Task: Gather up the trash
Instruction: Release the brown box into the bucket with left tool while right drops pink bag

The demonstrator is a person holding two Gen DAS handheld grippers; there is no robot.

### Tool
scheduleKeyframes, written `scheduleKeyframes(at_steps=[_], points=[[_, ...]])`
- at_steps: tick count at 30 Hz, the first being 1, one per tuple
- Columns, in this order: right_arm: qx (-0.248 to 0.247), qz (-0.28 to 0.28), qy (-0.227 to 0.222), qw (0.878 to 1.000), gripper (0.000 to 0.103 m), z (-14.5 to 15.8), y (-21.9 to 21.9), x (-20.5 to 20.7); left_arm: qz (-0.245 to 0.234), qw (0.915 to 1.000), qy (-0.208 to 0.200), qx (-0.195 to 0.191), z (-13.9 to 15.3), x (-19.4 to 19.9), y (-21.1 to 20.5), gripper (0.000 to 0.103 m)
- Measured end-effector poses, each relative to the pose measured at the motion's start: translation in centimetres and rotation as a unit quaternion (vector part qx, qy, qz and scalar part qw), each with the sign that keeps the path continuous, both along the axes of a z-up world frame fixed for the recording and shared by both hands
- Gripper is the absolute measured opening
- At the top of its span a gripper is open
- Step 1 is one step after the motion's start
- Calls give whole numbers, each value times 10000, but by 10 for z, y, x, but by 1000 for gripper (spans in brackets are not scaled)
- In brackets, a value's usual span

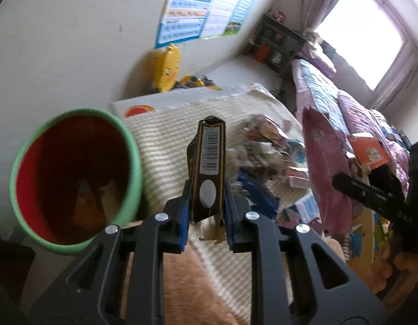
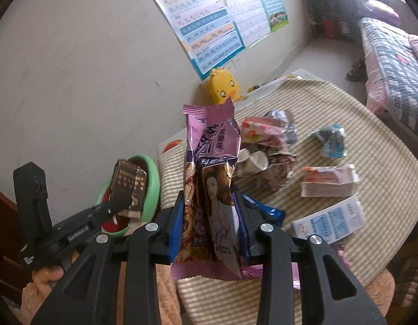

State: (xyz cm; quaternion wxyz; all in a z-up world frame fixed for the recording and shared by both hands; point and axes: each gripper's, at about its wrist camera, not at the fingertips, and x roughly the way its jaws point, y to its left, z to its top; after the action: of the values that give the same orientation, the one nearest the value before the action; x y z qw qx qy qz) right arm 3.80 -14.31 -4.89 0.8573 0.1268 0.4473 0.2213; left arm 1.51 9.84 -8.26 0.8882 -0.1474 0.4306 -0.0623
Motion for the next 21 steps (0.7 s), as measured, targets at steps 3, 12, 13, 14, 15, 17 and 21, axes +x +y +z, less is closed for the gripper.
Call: scheduleKeyframes(at_steps=[3,12,13,14,15,17,21], points=[[49,169,107,9998,32,-7,14,1,241,9997,35,86,-3,-2,17,20],[196,837,481,9951,32,-24,81,12,1167,9923,377,157,-26,-12,89,20],[223,944,540,9938,32,-26,93,14,1276,9908,418,144,-29,-13,98,20],[240,1005,571,9930,32,-27,101,16,1368,9895,450,135,-32,-14,106,20],[261,1084,603,9919,32,-28,111,18,1449,9882,484,131,-35,-14,114,20],[297,1258,635,9896,33,-28,132,23,1548,9863,549,140,-39,-16,122,20],[287,1581,637,9850,33,-29,173,31,1693,9831,677,162,-48,-16,139,20]])
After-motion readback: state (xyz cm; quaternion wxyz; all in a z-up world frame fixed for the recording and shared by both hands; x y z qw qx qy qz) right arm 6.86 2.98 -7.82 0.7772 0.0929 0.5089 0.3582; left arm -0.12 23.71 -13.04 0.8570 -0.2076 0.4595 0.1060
